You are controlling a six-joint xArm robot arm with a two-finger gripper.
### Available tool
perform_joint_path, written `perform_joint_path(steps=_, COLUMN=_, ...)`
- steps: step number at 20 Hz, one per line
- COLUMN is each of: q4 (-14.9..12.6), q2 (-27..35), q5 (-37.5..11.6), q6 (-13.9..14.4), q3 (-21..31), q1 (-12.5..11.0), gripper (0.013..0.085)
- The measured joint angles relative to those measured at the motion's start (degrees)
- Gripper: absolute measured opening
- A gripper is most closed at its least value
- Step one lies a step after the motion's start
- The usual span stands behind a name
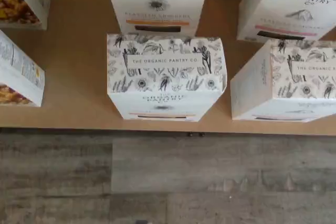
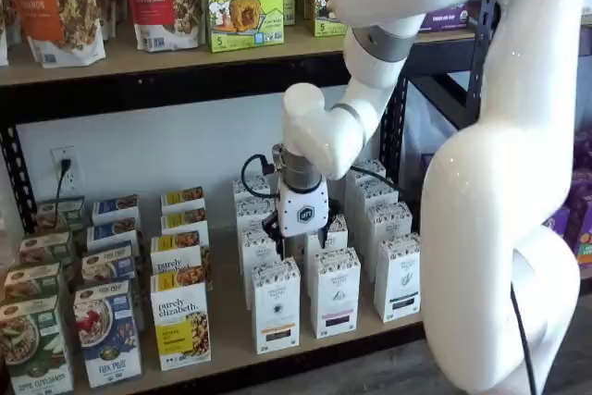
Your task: Pick up the white box with a yellow strip in the middle, on the bottom shelf, the fourth box from the left
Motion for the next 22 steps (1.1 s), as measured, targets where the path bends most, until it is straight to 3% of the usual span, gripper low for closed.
perform_joint_path(steps=4, q4=3.27, q2=2.95, q5=-1.05, q6=-3.13, q3=-2.03, q1=-0.05, gripper=0.085)
perform_joint_path(steps=16, q4=6.11, q2=13.22, q5=-3.21, q6=-5.55, q3=-10.63, q1=0.2, gripper=0.085)
perform_joint_path(steps=22, q4=9.14, q2=18.39, q5=-4.07, q6=-8.31, q3=-15.09, q1=0.36, gripper=0.085)
